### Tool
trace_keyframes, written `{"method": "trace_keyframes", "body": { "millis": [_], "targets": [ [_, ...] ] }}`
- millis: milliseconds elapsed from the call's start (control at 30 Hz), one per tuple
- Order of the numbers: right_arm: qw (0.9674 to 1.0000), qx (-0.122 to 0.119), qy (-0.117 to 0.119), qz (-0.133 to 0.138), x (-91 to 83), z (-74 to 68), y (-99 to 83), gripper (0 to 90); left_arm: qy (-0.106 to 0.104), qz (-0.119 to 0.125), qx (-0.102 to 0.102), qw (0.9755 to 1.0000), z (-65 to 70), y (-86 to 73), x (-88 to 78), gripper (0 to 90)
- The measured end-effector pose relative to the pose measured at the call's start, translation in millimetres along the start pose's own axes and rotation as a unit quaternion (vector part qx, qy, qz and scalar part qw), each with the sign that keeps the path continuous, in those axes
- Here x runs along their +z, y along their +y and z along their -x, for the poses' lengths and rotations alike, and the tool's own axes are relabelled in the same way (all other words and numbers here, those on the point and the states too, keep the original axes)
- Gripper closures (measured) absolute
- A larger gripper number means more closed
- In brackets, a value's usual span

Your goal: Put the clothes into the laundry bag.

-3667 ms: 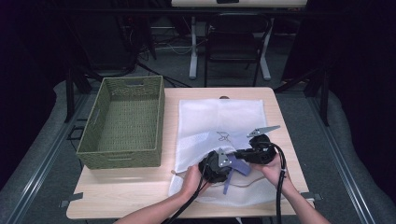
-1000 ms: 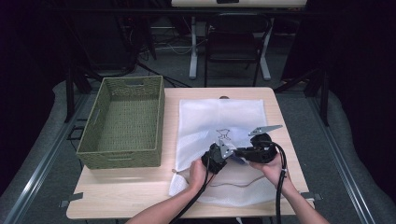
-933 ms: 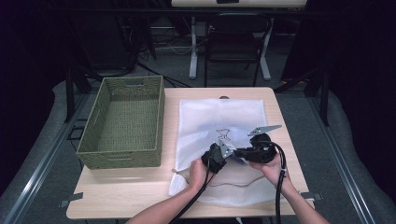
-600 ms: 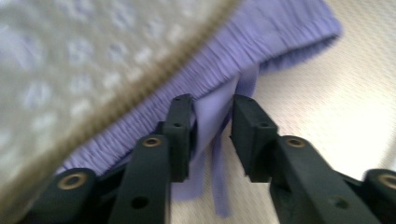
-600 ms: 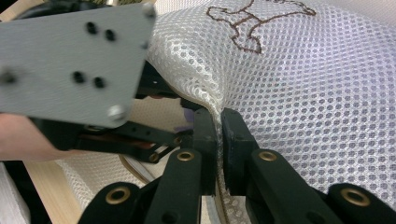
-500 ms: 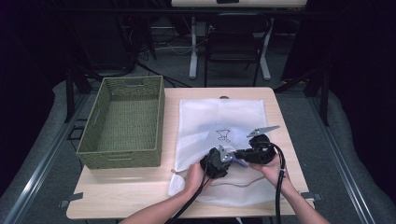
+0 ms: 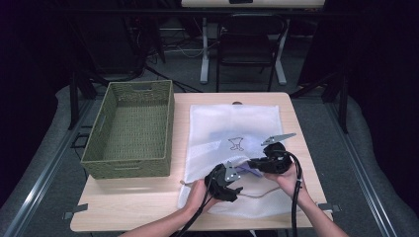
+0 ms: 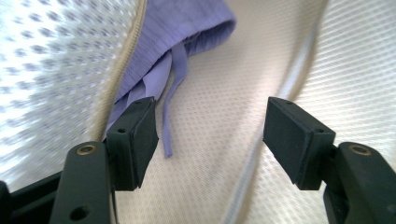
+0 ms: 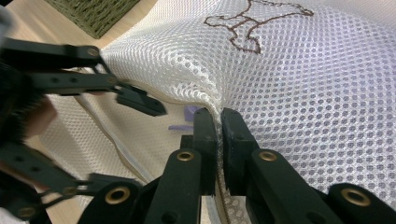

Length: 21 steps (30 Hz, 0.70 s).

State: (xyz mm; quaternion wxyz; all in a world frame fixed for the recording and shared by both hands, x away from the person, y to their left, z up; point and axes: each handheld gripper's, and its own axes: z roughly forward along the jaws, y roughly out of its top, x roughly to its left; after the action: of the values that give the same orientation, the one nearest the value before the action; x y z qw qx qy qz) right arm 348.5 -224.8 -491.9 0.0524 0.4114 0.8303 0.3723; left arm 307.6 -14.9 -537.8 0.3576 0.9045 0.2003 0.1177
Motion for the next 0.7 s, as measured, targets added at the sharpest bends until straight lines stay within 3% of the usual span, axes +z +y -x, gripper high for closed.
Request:
{"method": "trace_keyframes", "body": {
  "millis": [100,200,300,433,700],
  "targets": [
    [1.0,-0.001,0.001,0.0,-1.2,0.0,-0.4,86.1,-0.014,0.01,-0.006,0.9998,-1.8,-0.7,-11.2,34.9],
    [1.0,-0.003,0.0,0.002,-2.4,-0.2,-0.4,86.1,-0.01,0.021,-0.007,0.9997,-3.4,-2.8,-25.9,34.6],
    [1.0,-0.002,0.0,0.003,-3.0,-1.2,0.0,86.1,0.018,0.029,0.005,0.9994,-4.5,-4.7,-34.6,33.6],
    [0.9999,-0.012,-0.003,0.004,-4.8,-3.8,-0.2,86.1,0.045,0.031,0.004,0.9985,-5.9,-9.8,-38.6,27.3],
    [0.9999,-0.014,0.002,0.007,-6.0,-4.2,-1.2,86.0,0.07,0.019,0.009,0.9973,-13.8,-17.6,-41.3,18.9]
  ]
}}
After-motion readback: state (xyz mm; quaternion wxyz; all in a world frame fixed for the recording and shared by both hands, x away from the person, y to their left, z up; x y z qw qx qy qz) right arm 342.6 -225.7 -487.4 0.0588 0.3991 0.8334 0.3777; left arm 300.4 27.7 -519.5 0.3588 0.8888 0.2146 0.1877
